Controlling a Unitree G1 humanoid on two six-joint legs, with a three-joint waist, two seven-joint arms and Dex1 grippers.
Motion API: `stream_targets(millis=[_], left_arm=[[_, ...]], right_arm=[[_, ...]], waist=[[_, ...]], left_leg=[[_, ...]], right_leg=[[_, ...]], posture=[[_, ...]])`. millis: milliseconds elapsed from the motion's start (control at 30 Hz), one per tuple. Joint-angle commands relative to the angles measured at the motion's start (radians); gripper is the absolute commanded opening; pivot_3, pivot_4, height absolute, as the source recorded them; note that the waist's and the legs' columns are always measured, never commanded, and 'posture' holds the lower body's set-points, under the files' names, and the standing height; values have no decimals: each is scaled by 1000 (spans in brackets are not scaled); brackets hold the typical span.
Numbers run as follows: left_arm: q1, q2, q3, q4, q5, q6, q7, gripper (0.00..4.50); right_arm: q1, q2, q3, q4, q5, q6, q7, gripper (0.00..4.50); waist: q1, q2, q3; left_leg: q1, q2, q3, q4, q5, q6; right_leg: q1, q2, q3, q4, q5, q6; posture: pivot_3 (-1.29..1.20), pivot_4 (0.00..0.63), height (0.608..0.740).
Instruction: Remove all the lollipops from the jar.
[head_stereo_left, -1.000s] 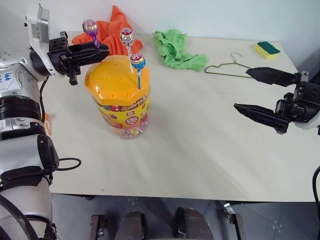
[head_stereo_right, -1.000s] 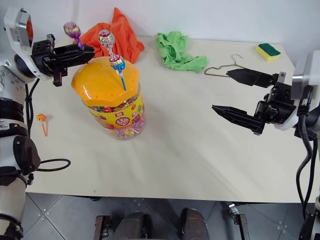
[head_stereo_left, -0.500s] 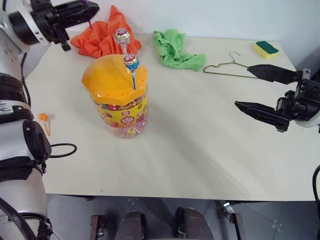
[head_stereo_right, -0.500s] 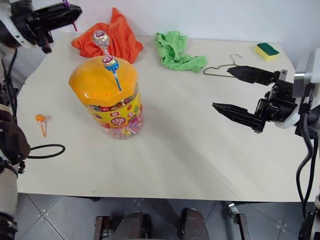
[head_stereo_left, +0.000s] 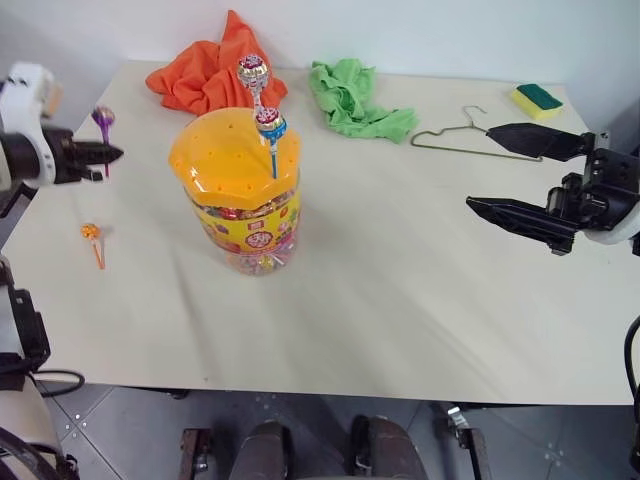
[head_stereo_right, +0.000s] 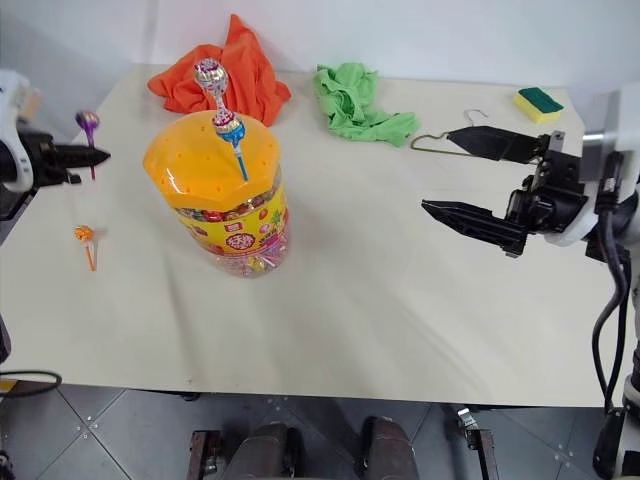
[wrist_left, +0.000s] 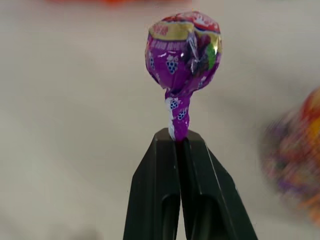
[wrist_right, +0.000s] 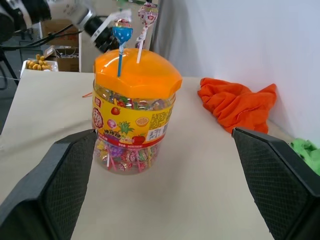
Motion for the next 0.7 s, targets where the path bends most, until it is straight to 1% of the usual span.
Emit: stream_targets(millis=[33, 167, 333, 433, 500, 533, 600, 700], left_arm=[[115, 9, -59, -74, 54, 67, 35, 70], [163, -31, -99, -59, 81, 107, 74, 70], [121, -65, -122, 33, 114, 102, 119, 70], [95, -63, -160, 61, 132, 114, 85, 70], [73, -62, -173, 81, 136, 127, 61, 518], [64, -59, -172, 82, 136, 130, 57, 661], [55, -50, -171, 68, 134, 126, 43, 1230], [53, -19, -163, 28, 127, 126, 11, 2247]], right_arm=[[-27, 6, 0, 3, -3, -31, 10, 4500], [-41, 10, 14, 17, -8, -39, 17, 4500], [-53, 10, 26, 33, -14, -46, 24, 4500], [-56, 12, 26, 35, -17, -46, 25, 4500], [-53, 12, 26, 31, -16, -45, 25, 4500], [-51, 10, 24, 30, -15, -45, 25, 4500], [-47, 7, 20, 27, -13, -43, 23, 4500], [-47, 1, 12, 25, -11, -42, 21, 4500]], waist=[[-2, 0, 0], [1, 0, 0], [5, -1, 0], [2, -1, 0], [0, -1, 0], [0, -1, 0], [-1, -1, 0], [-3, -1, 0]], left_leg=[[0, 0, 0, 0, 0, 0], [0, 0, 0, 0, 0, 0], [0, 0, 0, 0, 0, 0], [0, 0, 1, 0, 0, 0], [0, 0, 1, 0, 0, 0], [0, 0, 1, 0, 0, 0], [0, 0, 1, 0, 0, 0], [0, 0, 1, 0, 0, 0]], right_leg=[[0, 0, 0, 0, 0, 0], [0, 0, 0, 0, 0, 0], [0, 0, 0, 0, 0, 0], [0, 0, 0, 0, 0, 0], [0, 0, 0, 0, 0, 0], [0, 0, 0, 0, 0, 0], [0, 0, 0, 0, 0, 0], [0, 0, 0, 0, 0, 0]], posture=[[0, 150, 740], [0, 150, 740], [0, 150, 740], [0, 150, 740], [0, 150, 740], [0, 150, 740], [0, 150, 740], [0, 150, 740]])
